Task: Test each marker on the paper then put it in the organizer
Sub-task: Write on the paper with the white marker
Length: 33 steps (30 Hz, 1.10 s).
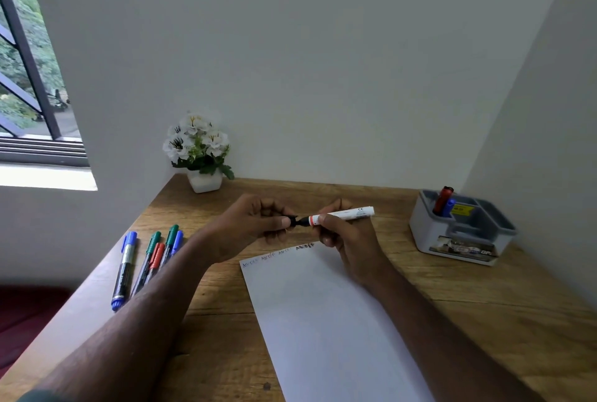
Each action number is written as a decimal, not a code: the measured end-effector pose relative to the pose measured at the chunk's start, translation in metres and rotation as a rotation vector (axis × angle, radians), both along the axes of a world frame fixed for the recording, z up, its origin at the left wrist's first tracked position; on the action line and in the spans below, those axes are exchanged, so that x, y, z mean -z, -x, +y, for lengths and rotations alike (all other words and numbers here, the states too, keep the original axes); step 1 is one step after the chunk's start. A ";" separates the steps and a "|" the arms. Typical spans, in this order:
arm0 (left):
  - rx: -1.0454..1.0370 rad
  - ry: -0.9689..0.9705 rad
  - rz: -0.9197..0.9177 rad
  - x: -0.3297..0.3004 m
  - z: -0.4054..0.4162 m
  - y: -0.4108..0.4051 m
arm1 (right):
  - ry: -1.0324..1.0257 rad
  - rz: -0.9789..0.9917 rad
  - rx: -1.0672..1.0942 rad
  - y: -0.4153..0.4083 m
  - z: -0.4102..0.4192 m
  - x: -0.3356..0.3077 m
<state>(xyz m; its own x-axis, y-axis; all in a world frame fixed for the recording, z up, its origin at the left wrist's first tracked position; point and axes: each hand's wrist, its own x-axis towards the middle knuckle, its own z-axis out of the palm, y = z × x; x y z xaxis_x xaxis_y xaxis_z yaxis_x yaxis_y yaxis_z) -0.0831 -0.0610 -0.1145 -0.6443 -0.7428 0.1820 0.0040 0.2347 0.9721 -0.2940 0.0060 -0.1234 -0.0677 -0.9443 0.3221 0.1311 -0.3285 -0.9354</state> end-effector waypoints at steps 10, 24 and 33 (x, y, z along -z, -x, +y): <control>-0.031 -0.088 0.110 0.001 0.003 0.006 | 0.009 -0.012 -0.038 0.001 0.002 0.000; -0.068 -0.172 0.230 -0.001 0.003 0.005 | 0.001 -0.053 -0.077 -0.009 0.000 -0.005; -0.068 -0.192 0.215 -0.003 0.011 0.006 | 0.007 -0.047 -0.083 -0.010 0.001 -0.001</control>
<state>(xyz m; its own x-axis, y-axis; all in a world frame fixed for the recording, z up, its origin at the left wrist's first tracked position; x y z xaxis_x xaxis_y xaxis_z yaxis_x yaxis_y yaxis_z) -0.0887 -0.0499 -0.1120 -0.5537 -0.8171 0.1604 0.2049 0.0530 0.9773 -0.2843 0.0072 -0.1224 -0.0046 -0.9451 0.3267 0.2017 -0.3208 -0.9254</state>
